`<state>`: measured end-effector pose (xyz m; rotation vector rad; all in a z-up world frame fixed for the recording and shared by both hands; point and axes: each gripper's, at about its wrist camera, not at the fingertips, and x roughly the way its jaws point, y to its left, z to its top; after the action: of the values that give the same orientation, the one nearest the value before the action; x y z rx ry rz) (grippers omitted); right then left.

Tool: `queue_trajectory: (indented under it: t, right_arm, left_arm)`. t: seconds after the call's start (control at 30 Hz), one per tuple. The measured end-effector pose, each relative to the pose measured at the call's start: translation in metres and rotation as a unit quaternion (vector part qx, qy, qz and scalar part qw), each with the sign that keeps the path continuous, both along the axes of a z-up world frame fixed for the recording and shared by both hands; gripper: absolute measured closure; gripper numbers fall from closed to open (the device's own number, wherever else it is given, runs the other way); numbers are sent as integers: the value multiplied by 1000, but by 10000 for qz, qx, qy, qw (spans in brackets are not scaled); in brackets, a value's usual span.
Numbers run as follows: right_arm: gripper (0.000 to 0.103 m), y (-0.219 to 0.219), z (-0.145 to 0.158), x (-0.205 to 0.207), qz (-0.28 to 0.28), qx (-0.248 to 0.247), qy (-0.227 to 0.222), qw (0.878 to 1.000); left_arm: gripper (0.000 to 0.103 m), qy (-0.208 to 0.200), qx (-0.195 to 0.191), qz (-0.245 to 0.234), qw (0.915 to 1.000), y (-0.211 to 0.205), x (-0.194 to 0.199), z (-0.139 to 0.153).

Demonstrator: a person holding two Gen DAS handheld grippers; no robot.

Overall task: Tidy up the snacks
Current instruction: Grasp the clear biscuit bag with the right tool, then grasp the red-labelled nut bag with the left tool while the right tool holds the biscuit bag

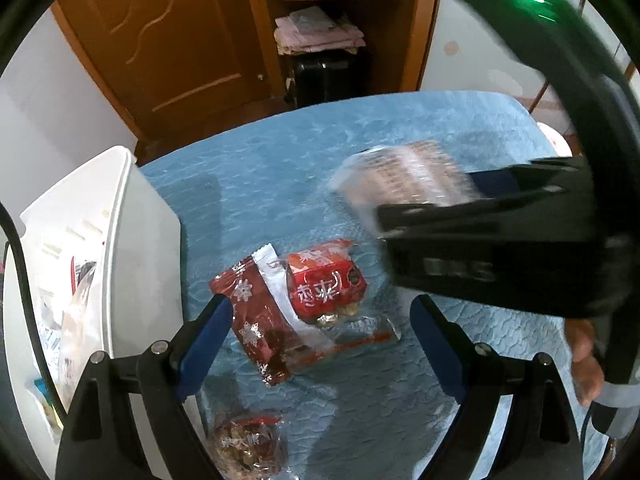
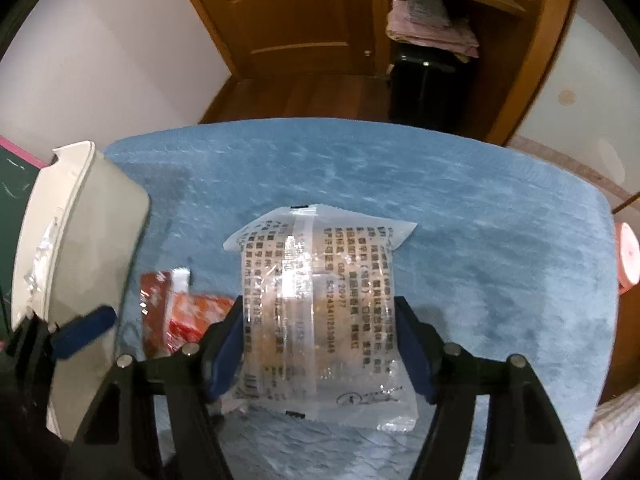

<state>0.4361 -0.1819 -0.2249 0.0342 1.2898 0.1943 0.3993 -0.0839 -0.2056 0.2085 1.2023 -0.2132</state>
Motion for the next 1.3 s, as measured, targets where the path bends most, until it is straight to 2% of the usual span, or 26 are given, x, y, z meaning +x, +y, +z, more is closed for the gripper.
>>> queue_trajectory:
  t: [0.1, 0.17, 0.23, 0.3, 0.33, 0.43, 0.63, 0.83, 0.87, 1.0, 1.13, 1.3]
  right_arm:
    - [34, -26, 2, -8, -470, 29, 55, 9989]
    - [34, -50, 4, -17, -831, 276, 88, 9961]
    - [34, -70, 3, -27, -1058, 523, 99, 9930]
    - [34, -84, 1, -35, -1163, 702, 120, 9907]
    - [34, -88, 0, -39, -1164, 777, 103, 9901]
    - [34, -91, 0, -49, -1138, 780, 57, 9904]
    - [33, -85, -2, -51, -955, 576, -35, 9938]
    - [33, -82, -3, -52, -885, 481, -112, 9949]
    - [33, -82, -4, -52, -888, 470, -130, 9949]
    - [33, -80, -3, -56, -906, 407, -147, 9950]
    - [34, -78, 2, -62, -953, 382, -124, 9946]
    - [34, -83, 17, -82, -968, 429, -197, 9942]
  left_arm:
    - [13, 242, -93, 103, 9996, 2, 14, 1]
    - [15, 346, -227, 163, 9990, 3, 21, 3]
    - [22, 491, -352, 169, 9980, 2, 27, 1]
    - [33, 716, -414, 180, 9964, -1, 32, -6]
    - [34, 833, -398, 198, 9955, -4, 34, -11]
    - [36, 801, -116, 242, 9964, -10, 34, -20]
    - [36, 791, 152, 317, 9962, -19, 38, -26]
    - [39, 601, 610, 295, 9959, -44, 38, -39]
    - [48, 526, 573, 293, 9965, -48, 35, -39]
    - [52, 431, 140, 515, 9976, -50, 27, -36]
    - [53, 444, -243, 605, 9969, -42, 15, -31]
    - [53, 227, -414, 298, 9984, -41, -18, 3]
